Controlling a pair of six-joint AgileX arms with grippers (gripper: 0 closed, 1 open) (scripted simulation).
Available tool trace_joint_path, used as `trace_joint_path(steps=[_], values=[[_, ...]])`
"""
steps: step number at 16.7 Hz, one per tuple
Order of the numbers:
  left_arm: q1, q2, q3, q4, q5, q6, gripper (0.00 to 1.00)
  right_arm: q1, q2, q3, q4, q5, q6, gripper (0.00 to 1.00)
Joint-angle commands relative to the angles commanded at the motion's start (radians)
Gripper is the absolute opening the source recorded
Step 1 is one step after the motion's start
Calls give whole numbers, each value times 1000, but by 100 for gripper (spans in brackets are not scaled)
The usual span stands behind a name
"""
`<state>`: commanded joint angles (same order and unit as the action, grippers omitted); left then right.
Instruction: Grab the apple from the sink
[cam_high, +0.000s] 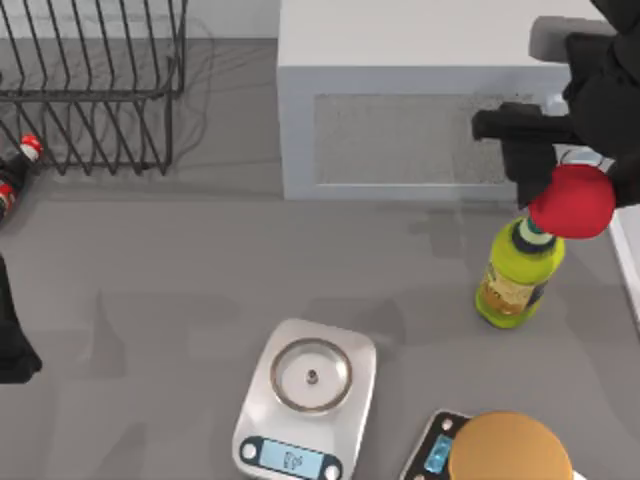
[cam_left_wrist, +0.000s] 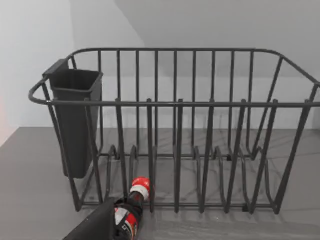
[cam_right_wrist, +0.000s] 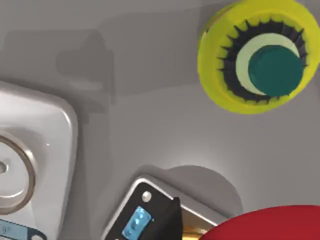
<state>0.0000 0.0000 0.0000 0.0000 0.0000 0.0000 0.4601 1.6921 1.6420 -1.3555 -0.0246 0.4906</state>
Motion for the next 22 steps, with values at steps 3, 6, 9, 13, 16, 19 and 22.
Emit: trace_joint_path(steps=[3,6,9,13,16,19,22], values=[[0,0,0,0,0,0,100,128,-14,-126,2,16,116,0],[0,0,0,0,0,0,100,162,-12,-176,-1,25,143,0],[0,0,0,0,0,0,100,162,-12,-176,-1,25,143,0],[0,0,0,0,0,0,100,158,-42,-156,-14,30,151,0],[0,0,0,0,0,0,100,159,-106,-187,38,45,166,0],[0,0,0,0,0,0,100,164,-107,-303,182,48,173,0],[0,0,0,0,0,0,100,152,-22,-434,344,46,163,0]])
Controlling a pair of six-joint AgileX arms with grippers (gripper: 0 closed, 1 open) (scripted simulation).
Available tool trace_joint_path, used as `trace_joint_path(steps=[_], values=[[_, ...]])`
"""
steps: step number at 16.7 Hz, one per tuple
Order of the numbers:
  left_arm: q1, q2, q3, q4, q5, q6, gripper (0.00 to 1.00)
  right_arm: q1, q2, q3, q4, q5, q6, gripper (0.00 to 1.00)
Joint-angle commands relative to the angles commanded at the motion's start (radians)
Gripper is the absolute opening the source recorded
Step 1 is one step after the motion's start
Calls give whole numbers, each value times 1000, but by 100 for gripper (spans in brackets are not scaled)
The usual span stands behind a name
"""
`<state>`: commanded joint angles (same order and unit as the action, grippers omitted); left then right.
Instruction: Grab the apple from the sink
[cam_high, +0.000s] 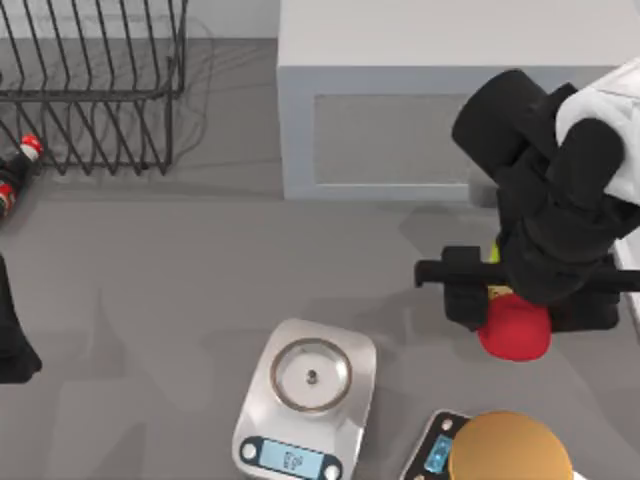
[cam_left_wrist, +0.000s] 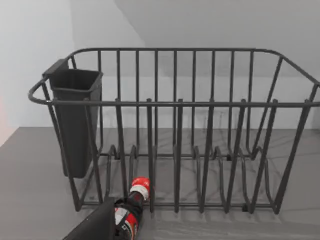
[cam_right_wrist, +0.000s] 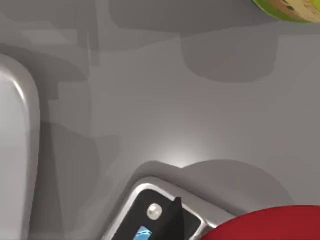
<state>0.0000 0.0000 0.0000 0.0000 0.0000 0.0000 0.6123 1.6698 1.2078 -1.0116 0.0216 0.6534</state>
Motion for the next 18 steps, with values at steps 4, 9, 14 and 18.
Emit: trace_joint_path(steps=[4,9,14,18], values=[[0,0,0,0,0,0,100,14,90,-95,88,-21,-14,0],[0,0,0,0,0,0,100,14,90,-96,89,-21,-14,8],[0,0,0,0,0,0,100,14,90,-96,89,-21,-14,45],[0,0,0,0,0,0,100,14,90,-96,89,-21,-14,75]])
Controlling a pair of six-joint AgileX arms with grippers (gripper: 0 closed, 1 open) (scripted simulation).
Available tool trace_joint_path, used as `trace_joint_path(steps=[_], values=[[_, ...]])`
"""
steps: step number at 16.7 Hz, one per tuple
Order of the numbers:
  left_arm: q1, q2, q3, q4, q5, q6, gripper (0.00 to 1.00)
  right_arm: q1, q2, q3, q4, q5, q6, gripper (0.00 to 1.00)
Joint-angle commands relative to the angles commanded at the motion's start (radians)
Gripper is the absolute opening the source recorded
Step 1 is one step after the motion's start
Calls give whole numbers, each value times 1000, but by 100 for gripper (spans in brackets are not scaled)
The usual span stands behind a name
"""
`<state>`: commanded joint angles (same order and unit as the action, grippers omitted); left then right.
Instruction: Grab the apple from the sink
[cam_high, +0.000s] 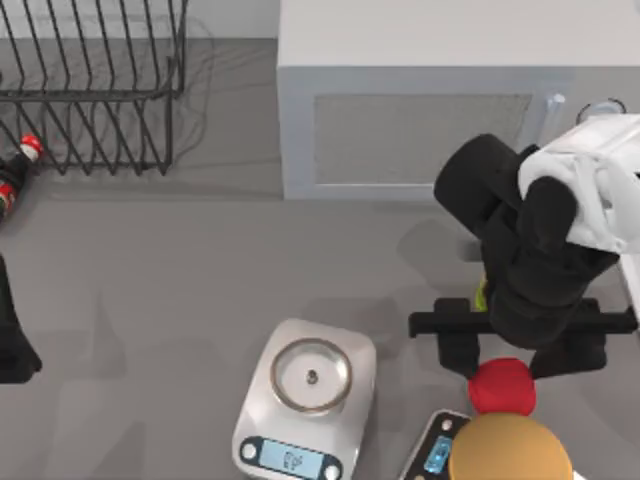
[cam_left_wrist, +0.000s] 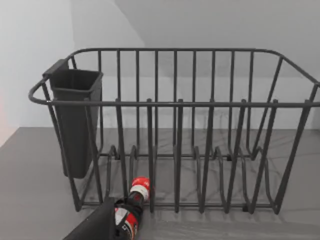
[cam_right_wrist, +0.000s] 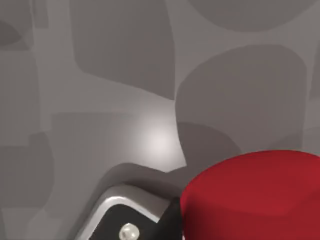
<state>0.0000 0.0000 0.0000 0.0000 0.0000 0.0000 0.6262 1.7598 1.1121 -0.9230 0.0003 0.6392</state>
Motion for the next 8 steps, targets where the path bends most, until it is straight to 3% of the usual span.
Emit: trace_joint_path(steps=[3,8], values=[[0,0,0,0,0,0,100,0,0,0,0,0,0,98],[0,0,0,0,0,0,100,0,0,0,0,0,0,100]])
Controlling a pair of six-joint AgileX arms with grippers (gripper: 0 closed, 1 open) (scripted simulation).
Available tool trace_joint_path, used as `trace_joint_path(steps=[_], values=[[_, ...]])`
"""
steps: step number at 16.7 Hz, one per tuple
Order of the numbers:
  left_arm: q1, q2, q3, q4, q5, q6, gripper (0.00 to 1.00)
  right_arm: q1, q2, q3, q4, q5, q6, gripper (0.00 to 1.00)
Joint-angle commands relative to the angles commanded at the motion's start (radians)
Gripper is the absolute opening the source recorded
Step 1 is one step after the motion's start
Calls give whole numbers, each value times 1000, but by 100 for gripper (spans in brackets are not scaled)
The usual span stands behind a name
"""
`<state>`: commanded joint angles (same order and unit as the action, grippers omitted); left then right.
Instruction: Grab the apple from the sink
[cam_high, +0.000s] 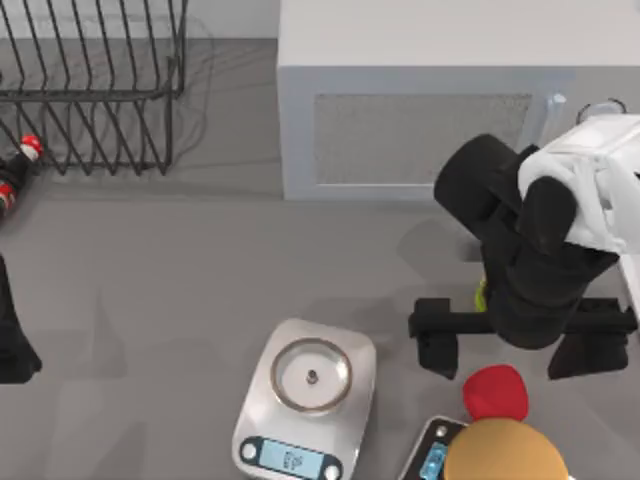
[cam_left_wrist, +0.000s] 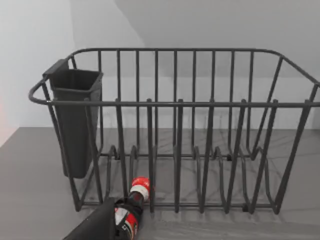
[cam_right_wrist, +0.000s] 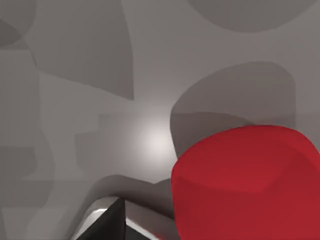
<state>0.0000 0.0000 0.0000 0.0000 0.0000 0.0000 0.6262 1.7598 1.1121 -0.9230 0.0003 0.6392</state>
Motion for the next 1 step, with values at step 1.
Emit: trace_joint_path(steps=[1], values=[[0,0,0,0,0,0,100,0,0,0,0,0,0,100]])
